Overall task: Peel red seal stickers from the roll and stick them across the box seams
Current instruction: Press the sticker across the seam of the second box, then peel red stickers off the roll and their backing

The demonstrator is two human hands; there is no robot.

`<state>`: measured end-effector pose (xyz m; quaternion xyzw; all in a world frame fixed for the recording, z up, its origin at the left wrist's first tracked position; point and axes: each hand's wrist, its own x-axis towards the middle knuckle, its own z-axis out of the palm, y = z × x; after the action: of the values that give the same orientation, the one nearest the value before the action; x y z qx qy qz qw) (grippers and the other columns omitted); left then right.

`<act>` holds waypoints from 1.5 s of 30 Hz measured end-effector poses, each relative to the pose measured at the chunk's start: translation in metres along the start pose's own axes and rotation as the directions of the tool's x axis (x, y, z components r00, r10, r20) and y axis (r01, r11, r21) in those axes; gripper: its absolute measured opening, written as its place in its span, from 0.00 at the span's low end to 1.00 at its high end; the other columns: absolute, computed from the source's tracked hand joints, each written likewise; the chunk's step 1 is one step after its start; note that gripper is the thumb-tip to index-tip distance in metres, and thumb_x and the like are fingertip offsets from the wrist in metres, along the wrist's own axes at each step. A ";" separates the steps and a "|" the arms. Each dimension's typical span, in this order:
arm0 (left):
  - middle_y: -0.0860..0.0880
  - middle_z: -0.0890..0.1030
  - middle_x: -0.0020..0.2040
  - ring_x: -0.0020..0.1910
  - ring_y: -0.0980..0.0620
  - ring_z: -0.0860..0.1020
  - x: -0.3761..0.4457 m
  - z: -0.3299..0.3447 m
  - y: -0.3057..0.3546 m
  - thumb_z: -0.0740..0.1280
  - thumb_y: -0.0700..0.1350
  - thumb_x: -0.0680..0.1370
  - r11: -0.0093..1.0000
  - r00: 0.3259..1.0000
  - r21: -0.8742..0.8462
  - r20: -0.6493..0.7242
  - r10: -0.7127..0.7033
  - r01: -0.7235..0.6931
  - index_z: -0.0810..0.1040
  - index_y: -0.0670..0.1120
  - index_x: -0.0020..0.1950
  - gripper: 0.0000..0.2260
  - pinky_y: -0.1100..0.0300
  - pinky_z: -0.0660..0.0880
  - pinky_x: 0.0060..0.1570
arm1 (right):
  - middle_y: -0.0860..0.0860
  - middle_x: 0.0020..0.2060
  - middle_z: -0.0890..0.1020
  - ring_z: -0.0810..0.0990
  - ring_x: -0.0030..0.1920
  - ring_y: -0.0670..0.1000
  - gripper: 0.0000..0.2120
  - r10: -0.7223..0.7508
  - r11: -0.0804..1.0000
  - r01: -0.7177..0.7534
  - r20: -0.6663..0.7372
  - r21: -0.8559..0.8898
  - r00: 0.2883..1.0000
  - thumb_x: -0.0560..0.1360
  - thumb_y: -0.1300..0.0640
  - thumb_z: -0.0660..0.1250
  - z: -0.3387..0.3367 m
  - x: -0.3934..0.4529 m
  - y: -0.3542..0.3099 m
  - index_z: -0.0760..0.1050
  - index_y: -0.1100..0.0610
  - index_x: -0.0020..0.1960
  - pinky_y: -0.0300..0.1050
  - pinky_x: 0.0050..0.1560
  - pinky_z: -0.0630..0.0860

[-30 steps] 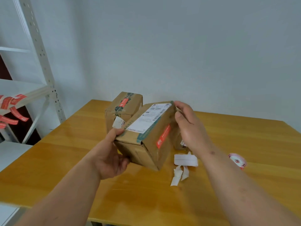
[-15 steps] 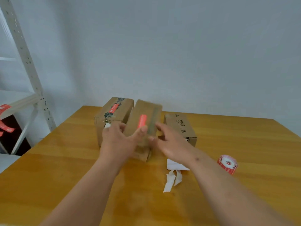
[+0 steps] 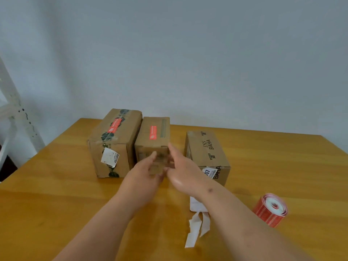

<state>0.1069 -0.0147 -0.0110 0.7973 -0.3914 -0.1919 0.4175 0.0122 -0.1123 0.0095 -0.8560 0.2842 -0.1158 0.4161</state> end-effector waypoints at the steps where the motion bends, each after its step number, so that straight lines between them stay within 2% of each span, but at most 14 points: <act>1: 0.55 0.66 0.75 0.73 0.54 0.65 0.004 0.000 0.001 0.66 0.48 0.79 1.000 0.999 -0.004 0.035 -0.009 0.009 0.57 0.58 0.78 0.29 0.57 0.65 0.69 | 0.47 0.65 0.72 0.75 0.53 0.45 0.31 -0.003 1.000 0.002 -0.035 -0.022 0.999 0.79 0.57 0.60 0.000 0.004 0.002 0.50 0.44 0.76 0.37 0.45 0.72; 4: 0.56 0.59 0.78 0.76 0.54 0.58 0.012 0.003 0.002 0.67 0.49 0.79 1.000 0.997 0.000 0.079 -0.021 0.021 0.53 0.59 0.78 0.33 0.56 0.59 0.72 | 0.46 0.66 0.71 0.72 0.61 0.45 0.24 -0.052 0.985 0.015 -0.217 -0.170 0.975 0.79 0.53 0.61 -0.010 0.005 0.009 0.60 0.46 0.73 0.40 0.57 0.72; 7: 0.55 0.59 0.78 0.76 0.53 0.58 0.014 0.013 -0.003 0.67 0.50 0.78 0.996 0.994 0.057 0.076 -0.077 0.073 0.55 0.58 0.78 0.32 0.56 0.59 0.71 | 0.45 0.65 0.71 0.68 0.65 0.47 0.19 -0.072 0.942 -0.066 -0.391 -0.328 0.918 0.78 0.51 0.61 -0.027 0.001 0.023 0.66 0.47 0.69 0.45 0.66 0.67; 10: 0.53 0.64 0.76 0.74 0.51 0.64 0.013 0.022 -0.007 0.66 0.51 0.79 0.990 0.990 0.097 0.087 -0.115 0.107 0.57 0.59 0.77 0.30 0.53 0.66 0.68 | 0.47 0.65 0.71 0.65 0.66 0.52 0.18 -0.044 0.880 -0.197 -0.486 -0.433 0.873 0.77 0.52 0.61 -0.039 -0.001 0.042 0.68 0.48 0.67 0.49 0.67 0.65; 13: 0.53 0.67 0.74 0.69 0.53 0.69 0.012 0.028 -0.008 0.66 0.50 0.79 0.990 0.988 0.098 0.104 -0.111 0.101 0.59 0.58 0.76 0.28 0.54 0.70 0.63 | 0.49 0.66 0.69 0.63 0.66 0.54 0.18 0.026 0.856 -0.295 -0.534 -0.424 0.845 0.77 0.53 0.60 -0.048 -0.005 0.057 0.68 0.48 0.67 0.49 0.65 0.63; 18: 0.55 0.71 0.70 0.63 0.56 0.71 0.003 0.032 0.002 0.64 0.44 0.80 0.995 0.987 0.063 0.138 -0.084 0.076 0.65 0.56 0.74 0.23 0.59 0.70 0.58 | 0.50 0.61 0.72 0.69 0.61 0.54 0.15 0.007 0.847 -0.280 -0.518 -0.451 0.855 0.76 0.57 0.60 -0.051 -0.019 0.063 0.72 0.49 0.62 0.48 0.61 0.68; 21: 0.56 0.73 0.67 0.59 0.58 0.71 -0.007 0.036 0.008 0.63 0.43 0.81 0.996 0.981 0.045 0.177 -0.082 0.075 0.69 0.56 0.72 0.19 0.62 0.68 0.54 | 0.49 0.54 0.76 0.74 0.52 0.52 0.08 -0.030 0.885 -0.187 -0.453 -0.426 0.891 0.75 0.58 0.61 -0.041 -0.034 0.062 0.75 0.51 0.51 0.46 0.49 0.74; 26: 0.56 0.73 0.66 0.57 0.58 0.71 -0.023 0.041 0.010 0.62 0.43 0.81 0.994 0.975 0.047 0.193 -0.108 0.100 0.70 0.55 0.70 0.18 0.62 0.68 0.52 | 0.47 0.48 0.77 0.76 0.47 0.50 0.08 -0.059 0.836 -0.118 -0.301 -0.536 0.952 0.76 0.56 0.60 -0.023 -0.057 0.073 0.78 0.53 0.49 0.43 0.42 0.72; 30: 0.56 0.74 0.66 0.57 0.58 0.71 -0.029 0.045 0.010 0.62 0.43 0.81 0.993 0.968 0.062 0.225 -0.110 0.099 0.71 0.55 0.70 0.17 0.63 0.67 0.52 | 0.47 0.48 0.76 0.75 0.48 0.50 0.09 -0.056 0.837 -0.113 -0.288 -0.535 0.956 0.74 0.56 0.61 -0.028 -0.063 0.077 0.77 0.52 0.52 0.44 0.43 0.72; 33: 0.56 0.74 0.65 0.56 0.58 0.71 -0.028 0.050 0.011 0.62 0.43 0.81 0.993 0.966 0.066 0.235 -0.112 0.100 0.71 0.55 0.70 0.17 0.63 0.67 0.52 | 0.48 0.55 0.73 0.72 0.55 0.53 0.16 0.015 0.753 -0.064 -0.080 -0.655 0.997 0.72 0.55 0.64 -0.024 -0.062 0.080 0.74 0.50 0.59 0.46 0.50 0.70; 35: 0.56 0.75 0.65 0.56 0.58 0.72 -0.026 0.052 0.010 0.62 0.42 0.81 0.994 0.962 0.052 0.248 -0.111 0.101 0.72 0.55 0.69 0.17 0.63 0.67 0.52 | 0.49 0.55 0.73 0.71 0.57 0.54 0.14 0.066 0.669 -0.042 0.003 -0.742 0.998 0.73 0.52 0.62 -0.018 -0.063 0.084 0.74 0.50 0.59 0.49 0.54 0.68; 39: 0.57 0.76 0.62 0.56 0.57 0.72 -0.024 0.053 0.008 0.61 0.43 0.82 0.992 0.956 0.042 0.265 -0.123 0.116 0.72 0.55 0.68 0.16 0.63 0.67 0.51 | 0.50 0.49 0.77 0.75 0.52 0.55 0.10 0.022 0.612 -0.025 -0.015 -0.790 1.000 0.77 0.50 0.57 -0.018 -0.064 0.088 0.75 0.51 0.49 0.49 0.51 0.68; 42: 0.58 0.77 0.60 0.56 0.58 0.73 -0.022 0.052 0.008 0.61 0.42 0.82 0.989 0.959 -0.013 0.248 -0.138 0.146 0.73 0.55 0.67 0.15 0.63 0.66 0.50 | 0.51 0.44 0.79 0.78 0.46 0.54 0.08 0.013 0.718 -0.096 -0.125 -0.689 0.992 0.77 0.54 0.58 -0.028 -0.062 0.084 0.75 0.53 0.46 0.45 0.40 0.70; 45: 0.59 0.78 0.58 0.57 0.58 0.74 -0.022 0.052 0.013 0.63 0.44 0.81 0.987 0.966 -0.071 0.224 -0.128 0.147 0.74 0.55 0.66 0.14 0.63 0.67 0.50 | 0.49 0.38 0.78 0.77 0.38 0.49 0.08 0.047 0.863 -0.179 -0.278 -0.473 0.959 0.78 0.56 0.59 -0.039 -0.062 0.076 0.76 0.54 0.44 0.42 0.32 0.68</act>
<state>0.0545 -0.0285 -0.0313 0.7778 -0.3698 -0.3238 0.3917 -0.0846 -0.1392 -0.0225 -0.8930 0.4059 -0.1246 0.1496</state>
